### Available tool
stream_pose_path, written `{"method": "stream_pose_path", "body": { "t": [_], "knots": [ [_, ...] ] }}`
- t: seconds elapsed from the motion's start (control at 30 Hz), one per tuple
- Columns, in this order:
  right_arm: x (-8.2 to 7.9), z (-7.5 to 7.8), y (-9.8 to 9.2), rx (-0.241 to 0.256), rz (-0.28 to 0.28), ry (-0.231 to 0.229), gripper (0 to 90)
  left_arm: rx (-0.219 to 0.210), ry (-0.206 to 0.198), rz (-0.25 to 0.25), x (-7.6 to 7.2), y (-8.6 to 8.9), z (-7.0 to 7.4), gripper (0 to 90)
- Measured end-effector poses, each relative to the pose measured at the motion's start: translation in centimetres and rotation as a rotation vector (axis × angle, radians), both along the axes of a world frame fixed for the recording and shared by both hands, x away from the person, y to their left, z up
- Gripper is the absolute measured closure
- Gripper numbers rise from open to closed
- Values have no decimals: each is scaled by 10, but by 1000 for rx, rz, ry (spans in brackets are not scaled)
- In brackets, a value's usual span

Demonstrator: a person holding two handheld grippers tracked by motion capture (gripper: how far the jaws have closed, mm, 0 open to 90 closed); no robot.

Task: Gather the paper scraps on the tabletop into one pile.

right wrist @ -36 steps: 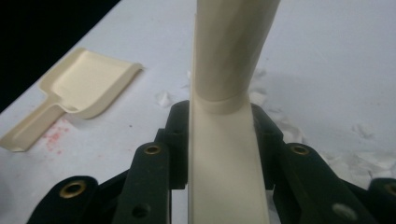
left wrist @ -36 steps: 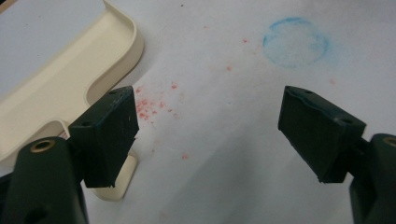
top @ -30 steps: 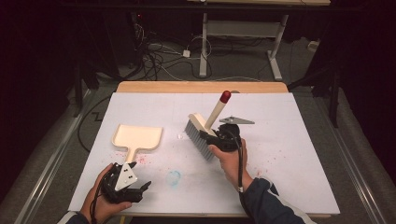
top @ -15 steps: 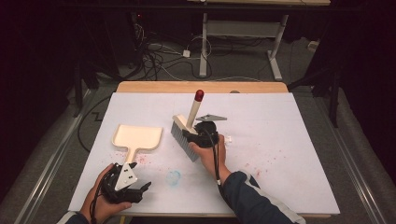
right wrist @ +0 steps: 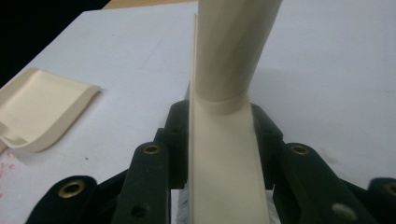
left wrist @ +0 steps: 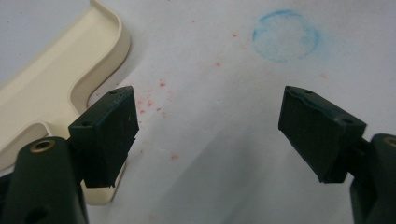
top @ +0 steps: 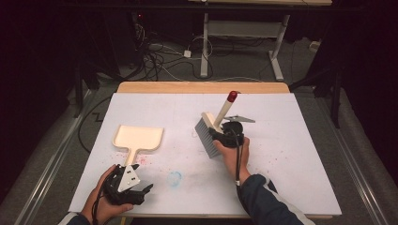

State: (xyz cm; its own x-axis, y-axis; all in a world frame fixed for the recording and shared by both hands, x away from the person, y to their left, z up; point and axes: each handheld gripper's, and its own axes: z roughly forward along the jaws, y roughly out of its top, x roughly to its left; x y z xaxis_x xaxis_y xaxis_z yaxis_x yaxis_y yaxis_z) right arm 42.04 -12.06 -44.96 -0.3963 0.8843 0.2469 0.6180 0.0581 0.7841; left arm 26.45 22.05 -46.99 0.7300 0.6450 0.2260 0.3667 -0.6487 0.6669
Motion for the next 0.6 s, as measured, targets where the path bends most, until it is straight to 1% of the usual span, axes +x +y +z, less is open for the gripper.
{"method": "stream_pose_path", "body": {
  "t": [0.03, 0.07, 0.1, 0.17, 0.2, 0.23, 0.33, 0.37, 0.4, 0.43, 0.57, 0.6],
  "knots": [
    [-4, 2, -11, 0, -12, 1, 671, 4, 1, -1, 0, 0, 0, 193],
    [-4, 2, -11, 0, -12, 1, 671, 4, 1, 0, 0, -1, 0, 193],
    [-6, 2, -16, 1, -17, 0, 671, 8, 2, -2, 0, -1, 0, 193],
    [-13, 4, -26, 23, -15, 3, 673, 7, 5, -2, 1, -2, -1, 193],
    [-15, 5, -28, 45, -3, 3, 673, 9, 6, -1, 1, -2, -1, 192],
    [-17, 7, -28, 57, 12, -6, 673, 10, 6, -2, 1, -2, -1, 193],
    [-24, 17, -25, 52, 76, -35, 673, 21, 4, -7, 1, -3, 0, 193],
    [-24, 17, -25, 52, 76, -35, 673, 21, 4, -7, 1, -2, 0, 193],
    [-28, 25, -24, 49, 104, -62, 673, 13, 2, -4, 1, -3, 0, 193],
    [-30, 29, -24, 48, 119, -76, 673, 14, 1, -5, 1, -2, 0, 192],
    [-34, 43, -28, 47, 151, -103, 673, 15, 5, -6, 0, -1, -1, 193],
    [-34, 43, -28, 47, 151, -103, 673, 14, 5, -6, 0, -1, -1, 193]
  ]
}}
